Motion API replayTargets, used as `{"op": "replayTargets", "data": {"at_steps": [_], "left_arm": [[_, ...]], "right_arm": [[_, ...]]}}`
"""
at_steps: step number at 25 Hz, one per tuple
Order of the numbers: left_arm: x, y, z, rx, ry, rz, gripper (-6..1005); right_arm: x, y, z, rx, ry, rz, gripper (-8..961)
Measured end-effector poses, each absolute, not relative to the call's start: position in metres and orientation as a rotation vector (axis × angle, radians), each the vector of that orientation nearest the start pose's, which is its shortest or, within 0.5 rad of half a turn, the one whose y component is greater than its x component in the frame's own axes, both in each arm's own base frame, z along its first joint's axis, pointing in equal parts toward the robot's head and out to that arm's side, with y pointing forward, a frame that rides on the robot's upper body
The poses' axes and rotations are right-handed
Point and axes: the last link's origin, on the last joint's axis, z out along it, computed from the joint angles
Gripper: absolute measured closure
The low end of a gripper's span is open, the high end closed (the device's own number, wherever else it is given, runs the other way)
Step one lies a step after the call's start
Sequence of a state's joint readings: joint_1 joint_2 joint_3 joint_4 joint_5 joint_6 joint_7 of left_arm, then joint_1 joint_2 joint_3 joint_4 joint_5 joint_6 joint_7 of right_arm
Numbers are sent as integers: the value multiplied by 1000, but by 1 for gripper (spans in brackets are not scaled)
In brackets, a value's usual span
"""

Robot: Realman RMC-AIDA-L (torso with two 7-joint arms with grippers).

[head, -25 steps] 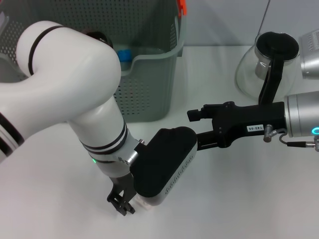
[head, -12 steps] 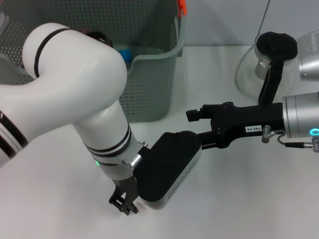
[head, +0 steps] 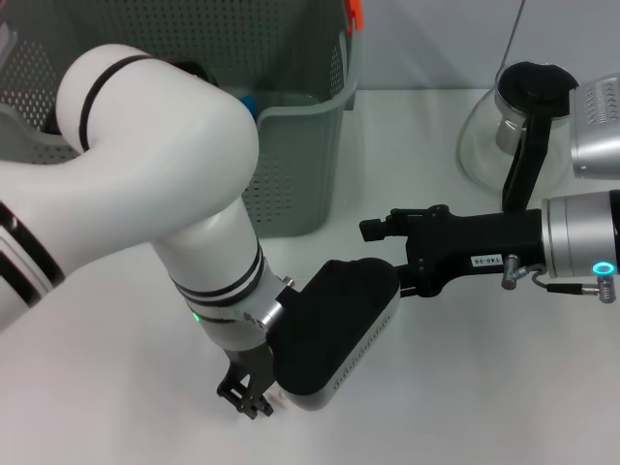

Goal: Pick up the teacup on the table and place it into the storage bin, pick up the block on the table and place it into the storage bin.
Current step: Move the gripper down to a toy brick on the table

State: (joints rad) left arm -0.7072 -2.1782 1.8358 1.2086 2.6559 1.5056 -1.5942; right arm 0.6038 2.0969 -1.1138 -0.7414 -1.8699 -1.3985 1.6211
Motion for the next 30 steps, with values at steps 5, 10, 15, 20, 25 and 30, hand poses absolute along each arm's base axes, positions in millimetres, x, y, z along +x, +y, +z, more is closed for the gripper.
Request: {"op": "replayTargets", "data": {"at_steps": [5, 10, 15, 20, 25, 30], "left_arm": [[-148, 307, -108, -2980, 1011, 1026, 513], [-147, 307, -108, -2978, 1012, 1024, 522], [-147, 308, -109, -2976, 1016, 1024, 538], [-147, 308, -109, -2980, 1016, 1036, 555], [-147, 308, -109, -2985, 1004, 1037, 571], [-147, 307, -109, -2988, 998, 1036, 624]], "right_arm": [[206, 349, -45, -2905, 631, 527, 30], [212, 349, -43, -2890, 655, 521, 29], [214, 349, -42, -2882, 658, 524, 30], [214, 349, -43, -2877, 662, 523, 30], [215, 349, -44, -2870, 675, 527, 30], [216, 350, -43, -2860, 684, 538, 31]]}}
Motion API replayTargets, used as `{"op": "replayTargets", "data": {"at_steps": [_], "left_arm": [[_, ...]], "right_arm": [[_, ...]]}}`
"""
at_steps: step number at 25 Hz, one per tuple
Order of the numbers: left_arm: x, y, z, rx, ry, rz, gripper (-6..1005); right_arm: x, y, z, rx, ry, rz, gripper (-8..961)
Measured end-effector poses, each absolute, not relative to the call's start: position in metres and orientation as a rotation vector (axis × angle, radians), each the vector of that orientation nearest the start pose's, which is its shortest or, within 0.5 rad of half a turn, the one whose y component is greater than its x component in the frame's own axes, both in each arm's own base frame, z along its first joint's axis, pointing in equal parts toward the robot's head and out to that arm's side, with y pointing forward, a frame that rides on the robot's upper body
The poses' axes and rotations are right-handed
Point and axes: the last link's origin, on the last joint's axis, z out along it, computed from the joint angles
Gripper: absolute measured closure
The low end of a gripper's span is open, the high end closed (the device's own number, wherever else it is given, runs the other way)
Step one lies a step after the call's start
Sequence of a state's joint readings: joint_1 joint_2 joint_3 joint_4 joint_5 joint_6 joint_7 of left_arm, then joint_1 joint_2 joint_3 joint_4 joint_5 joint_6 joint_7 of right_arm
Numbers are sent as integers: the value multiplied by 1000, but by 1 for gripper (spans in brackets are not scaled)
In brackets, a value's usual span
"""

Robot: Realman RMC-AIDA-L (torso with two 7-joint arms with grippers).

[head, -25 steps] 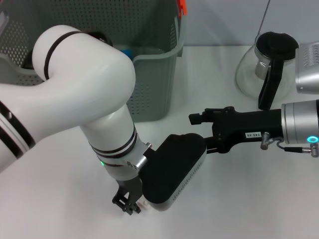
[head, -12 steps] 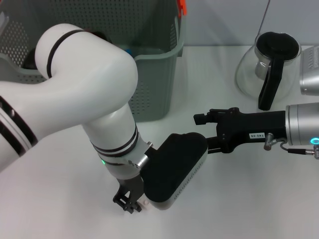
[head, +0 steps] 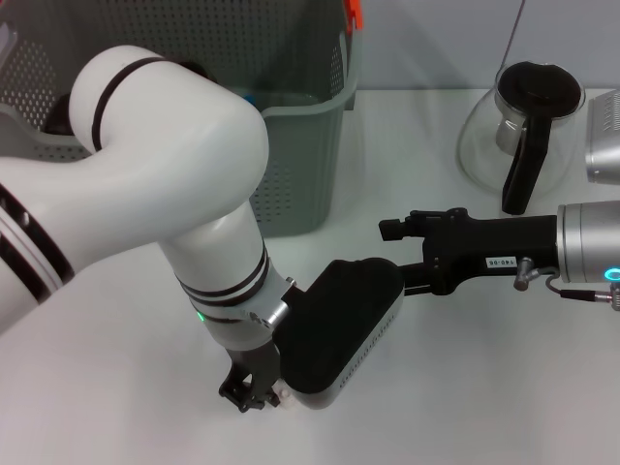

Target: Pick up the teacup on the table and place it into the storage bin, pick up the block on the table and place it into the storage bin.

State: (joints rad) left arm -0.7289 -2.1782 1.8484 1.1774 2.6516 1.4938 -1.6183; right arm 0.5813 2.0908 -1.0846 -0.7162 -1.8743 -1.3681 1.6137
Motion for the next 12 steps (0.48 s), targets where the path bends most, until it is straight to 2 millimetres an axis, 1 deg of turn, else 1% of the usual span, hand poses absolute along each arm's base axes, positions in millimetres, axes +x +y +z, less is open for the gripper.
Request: {"op": "replayTargets", "data": {"at_steps": [3, 8, 12], "left_arm": [[-147, 307, -109, -2988, 999, 1040, 656], [-147, 306, -109, -2990, 999, 1049, 813], [-147, 306, -107, -2996, 977, 1047, 810]], "right_arm": [[216, 350, -43, -2859, 686, 540, 31], [216, 350, -42, -2853, 689, 546, 31], [217, 351, -41, -2850, 691, 548, 32]]}}
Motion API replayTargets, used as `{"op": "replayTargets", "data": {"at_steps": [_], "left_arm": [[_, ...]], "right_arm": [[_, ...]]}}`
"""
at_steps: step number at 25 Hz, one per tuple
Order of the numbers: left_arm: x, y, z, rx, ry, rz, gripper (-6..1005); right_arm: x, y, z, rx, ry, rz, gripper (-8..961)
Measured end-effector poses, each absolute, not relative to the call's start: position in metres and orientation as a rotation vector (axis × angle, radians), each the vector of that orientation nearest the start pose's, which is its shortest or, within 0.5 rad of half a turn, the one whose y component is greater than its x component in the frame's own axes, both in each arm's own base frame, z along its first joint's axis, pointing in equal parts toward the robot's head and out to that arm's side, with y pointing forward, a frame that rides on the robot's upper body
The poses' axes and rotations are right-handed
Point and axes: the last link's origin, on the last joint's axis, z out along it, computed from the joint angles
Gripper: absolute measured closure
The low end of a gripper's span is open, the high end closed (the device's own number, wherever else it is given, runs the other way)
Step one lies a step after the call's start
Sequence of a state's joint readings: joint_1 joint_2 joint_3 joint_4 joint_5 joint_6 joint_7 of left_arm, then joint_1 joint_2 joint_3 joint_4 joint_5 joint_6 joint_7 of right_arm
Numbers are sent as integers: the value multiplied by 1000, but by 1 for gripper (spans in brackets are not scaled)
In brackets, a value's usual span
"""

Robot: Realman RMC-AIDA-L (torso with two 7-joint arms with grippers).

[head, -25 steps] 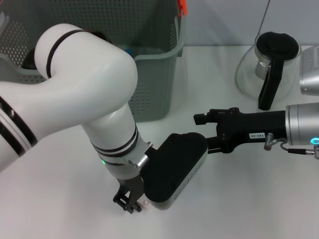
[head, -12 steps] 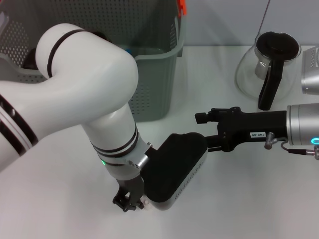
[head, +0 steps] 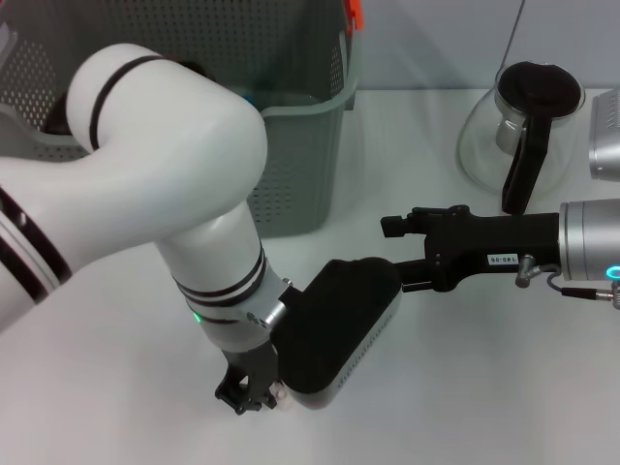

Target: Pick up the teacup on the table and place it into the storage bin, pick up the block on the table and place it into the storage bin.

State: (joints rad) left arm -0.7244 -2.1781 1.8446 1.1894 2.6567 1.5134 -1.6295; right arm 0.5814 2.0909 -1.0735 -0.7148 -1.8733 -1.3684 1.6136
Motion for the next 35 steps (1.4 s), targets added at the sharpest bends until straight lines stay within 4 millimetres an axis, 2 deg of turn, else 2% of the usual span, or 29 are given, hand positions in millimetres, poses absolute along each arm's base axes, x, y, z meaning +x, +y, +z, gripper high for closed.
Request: {"op": "replayTargets", "data": {"at_steps": [3, 6, 11, 15, 16, 19, 22, 25, 28, 33, 35], "left_arm": [[-147, 306, -102, -3014, 919, 1014, 808], [-148, 310, -91, -3031, 784, 927, 806], [-148, 318, -55, -3084, 424, 572, 803], [-149, 323, -12, -3092, 114, 116, 800], [-154, 326, 8, -3065, -15, -64, 799], [-170, 337, 54, -2941, -264, -414, 797], [-184, 359, 99, -2761, -460, -637, 795], [-191, 385, 123, -2608, -580, -686, 793], [-191, 416, 133, -2465, -663, -630, 791], [-193, 457, 124, -2304, -742, -501, 788], [-193, 466, 118, -2279, -770, -475, 786]], "right_arm": [[217, 351, -41, -2850, 688, 544, 32], [217, 351, -40, -2851, 687, 542, 32], [220, 351, -36, -2840, 695, 547, 33], [223, 351, -34, -2836, 701, 542, 33], [224, 350, -34, -2838, 702, 539, 33], [226, 348, -34, -2845, 711, 536, 33], [227, 345, -32, -2859, 712, 538, 34], [227, 344, -32, -2868, 711, 541, 34], [227, 343, -34, -2880, 706, 524, 34], [221, 343, -40, -2907, 683, 502, 34], [219, 343, -42, -2916, 675, 500, 35]]}}
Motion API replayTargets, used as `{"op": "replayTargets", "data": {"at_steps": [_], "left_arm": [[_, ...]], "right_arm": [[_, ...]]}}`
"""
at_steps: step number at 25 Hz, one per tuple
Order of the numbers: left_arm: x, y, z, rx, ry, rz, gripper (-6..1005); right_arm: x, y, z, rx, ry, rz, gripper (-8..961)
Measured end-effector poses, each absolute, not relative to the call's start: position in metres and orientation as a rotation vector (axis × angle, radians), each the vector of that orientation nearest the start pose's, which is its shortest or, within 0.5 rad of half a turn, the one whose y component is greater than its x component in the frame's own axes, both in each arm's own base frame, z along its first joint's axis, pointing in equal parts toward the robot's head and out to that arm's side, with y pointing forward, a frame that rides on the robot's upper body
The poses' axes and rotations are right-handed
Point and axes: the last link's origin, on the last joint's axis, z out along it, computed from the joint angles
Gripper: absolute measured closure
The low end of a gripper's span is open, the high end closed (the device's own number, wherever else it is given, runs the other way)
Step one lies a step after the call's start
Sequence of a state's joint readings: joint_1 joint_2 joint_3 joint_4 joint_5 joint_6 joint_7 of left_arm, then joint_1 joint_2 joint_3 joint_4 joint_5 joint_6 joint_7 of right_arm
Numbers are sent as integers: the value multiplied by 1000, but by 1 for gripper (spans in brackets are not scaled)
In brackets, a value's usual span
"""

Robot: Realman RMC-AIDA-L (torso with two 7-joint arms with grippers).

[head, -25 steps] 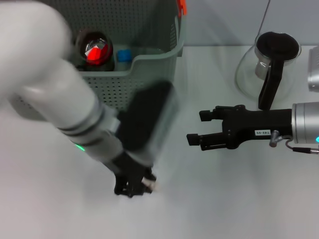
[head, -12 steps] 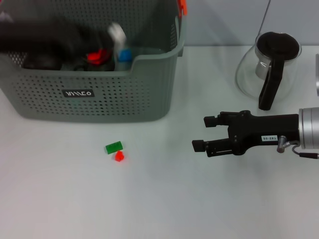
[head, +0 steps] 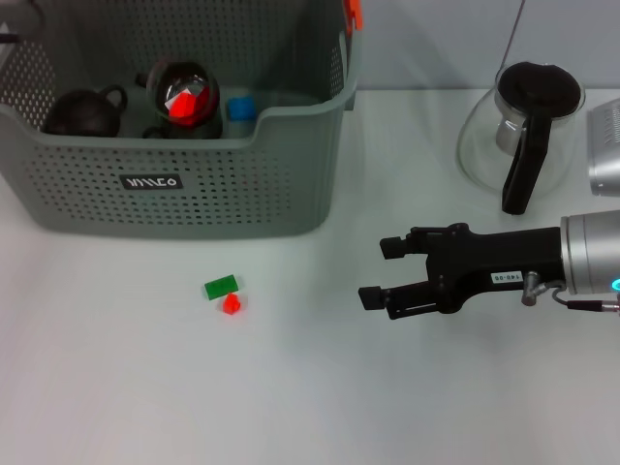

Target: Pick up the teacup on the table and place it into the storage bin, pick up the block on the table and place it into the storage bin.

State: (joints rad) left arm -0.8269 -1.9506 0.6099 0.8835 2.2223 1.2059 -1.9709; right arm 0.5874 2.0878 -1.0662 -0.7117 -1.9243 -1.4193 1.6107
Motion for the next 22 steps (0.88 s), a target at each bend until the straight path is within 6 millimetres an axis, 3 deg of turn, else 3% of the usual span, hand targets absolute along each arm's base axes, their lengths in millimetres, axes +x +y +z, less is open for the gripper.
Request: {"op": "replayTargets", "data": {"at_steps": [4, 9, 11, 12, 15, 16, 17, 18, 22], "left_arm": [[-190, 469, 113, -2283, -770, -452, 738], [-192, 458, 125, -2272, -812, -496, 622], [-189, 439, 132, -2331, -791, -572, 575], [-183, 417, 135, -2413, -719, -641, 552], [-176, 370, 129, -2609, -510, -717, 317], [-176, 370, 129, -2609, -510, -717, 280], [-176, 358, 127, -2655, -447, -714, 244], [-179, 323, 114, -2781, -306, -671, 207], [-188, 294, 88, -2914, -215, -514, 93]], "right_arm": [[217, 343, -44, -2928, 671, 503, 35], [215, 343, -42, -2927, 666, 514, 35], [215, 344, -42, -2928, 663, 512, 35], [215, 344, -42, -2928, 662, 512, 36], [215, 345, -42, -2922, 664, 512, 36], [216, 345, -41, -2918, 665, 512, 36], [216, 346, -41, -2915, 670, 513, 36], [216, 346, -40, -2910, 676, 517, 36], [218, 348, -38, -2880, 718, 547, 36]]}}
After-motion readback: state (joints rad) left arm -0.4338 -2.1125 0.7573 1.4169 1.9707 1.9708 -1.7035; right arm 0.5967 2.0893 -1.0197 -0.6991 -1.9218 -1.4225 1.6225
